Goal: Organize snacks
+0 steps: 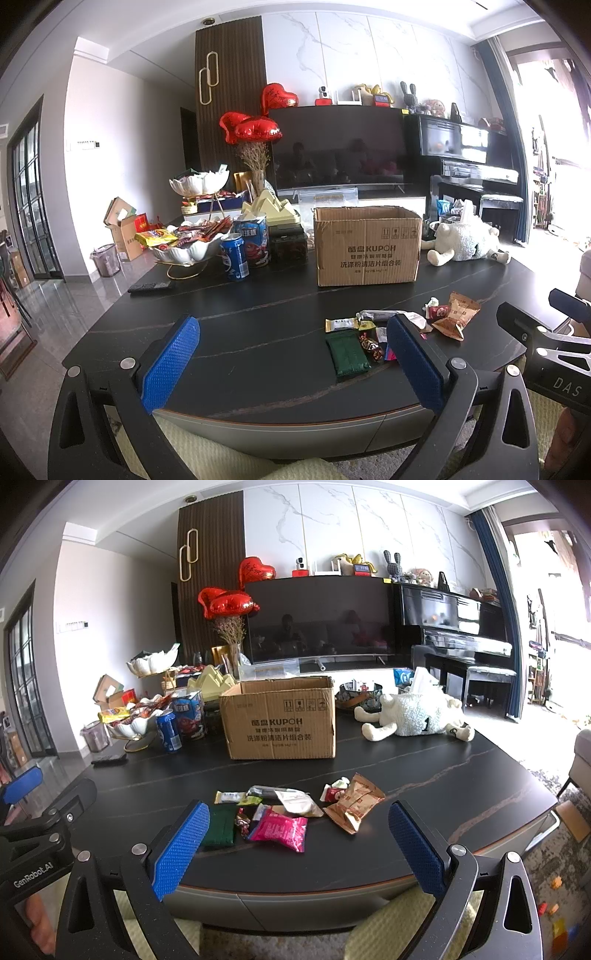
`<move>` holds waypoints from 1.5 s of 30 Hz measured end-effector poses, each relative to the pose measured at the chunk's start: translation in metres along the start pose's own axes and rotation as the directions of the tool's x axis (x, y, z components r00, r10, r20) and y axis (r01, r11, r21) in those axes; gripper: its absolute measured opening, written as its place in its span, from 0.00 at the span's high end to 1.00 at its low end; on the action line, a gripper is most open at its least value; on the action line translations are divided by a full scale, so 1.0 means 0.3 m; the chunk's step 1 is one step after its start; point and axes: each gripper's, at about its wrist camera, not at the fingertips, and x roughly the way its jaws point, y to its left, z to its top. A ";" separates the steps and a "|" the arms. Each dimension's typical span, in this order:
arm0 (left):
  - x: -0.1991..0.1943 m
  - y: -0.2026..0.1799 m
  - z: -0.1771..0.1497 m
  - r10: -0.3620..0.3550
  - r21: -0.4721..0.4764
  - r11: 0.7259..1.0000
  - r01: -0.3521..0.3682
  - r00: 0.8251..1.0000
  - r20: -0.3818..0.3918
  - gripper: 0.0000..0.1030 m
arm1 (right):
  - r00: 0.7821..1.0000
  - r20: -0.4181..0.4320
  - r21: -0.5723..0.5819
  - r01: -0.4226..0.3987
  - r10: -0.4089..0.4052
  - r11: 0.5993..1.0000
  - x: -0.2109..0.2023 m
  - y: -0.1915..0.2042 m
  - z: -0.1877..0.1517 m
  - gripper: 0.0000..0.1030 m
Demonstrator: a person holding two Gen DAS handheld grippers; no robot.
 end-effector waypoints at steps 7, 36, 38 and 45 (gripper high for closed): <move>-0.002 0.000 0.000 -0.001 -0.001 1.000 0.001 1.000 0.001 0.00 | 1.000 0.002 0.001 0.001 -0.001 1.000 -0.002 0.003 0.003 0.04; 0.001 0.016 0.022 -0.002 -0.007 1.000 0.002 1.000 -0.018 0.00 | 1.000 -0.028 -0.001 -0.011 0.011 1.000 0.017 0.006 -0.001 0.04; 0.016 0.016 0.017 -0.012 -0.010 1.000 0.012 0.999 -0.030 0.00 | 0.999 -0.041 0.002 -0.015 0.015 1.000 0.031 0.005 -0.009 0.04; 0.108 -0.002 -0.014 -0.052 -0.007 0.999 0.051 0.994 -0.097 0.00 | 0.991 -0.124 0.021 -0.050 0.052 0.999 0.137 -0.019 -0.053 0.04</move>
